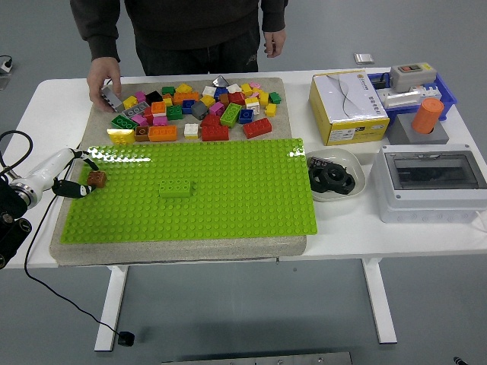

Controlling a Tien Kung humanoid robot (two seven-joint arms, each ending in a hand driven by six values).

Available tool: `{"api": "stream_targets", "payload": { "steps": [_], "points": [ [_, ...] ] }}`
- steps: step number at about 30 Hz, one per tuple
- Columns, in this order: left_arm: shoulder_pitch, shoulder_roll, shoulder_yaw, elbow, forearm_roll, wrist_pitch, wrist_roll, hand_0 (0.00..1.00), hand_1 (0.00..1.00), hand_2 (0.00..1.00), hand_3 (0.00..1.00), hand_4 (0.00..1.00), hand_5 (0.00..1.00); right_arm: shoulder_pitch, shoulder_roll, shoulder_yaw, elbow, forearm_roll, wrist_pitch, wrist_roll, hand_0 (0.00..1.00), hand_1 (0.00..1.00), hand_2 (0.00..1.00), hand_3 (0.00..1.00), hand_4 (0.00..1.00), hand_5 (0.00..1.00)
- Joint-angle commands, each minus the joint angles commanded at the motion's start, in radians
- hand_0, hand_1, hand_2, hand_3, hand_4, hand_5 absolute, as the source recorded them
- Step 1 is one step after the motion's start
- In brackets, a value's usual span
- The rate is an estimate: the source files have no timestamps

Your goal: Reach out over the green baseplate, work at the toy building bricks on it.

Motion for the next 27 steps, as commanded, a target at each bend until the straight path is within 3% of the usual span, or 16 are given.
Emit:
{"api": "stream_targets", "payload": {
  "steps": [27],
  "points": [
    [0.0,-0.011,-0.003,0.011,0.002,-0.003,0.003,0.869,0.947,0.91,0.617,0.757,0.002,0.007,0.0,-0.007,0.0,0.005,0.0,0.004,0.684,0.619,0.731,0.714,0.737,0.825]
  ]
}}
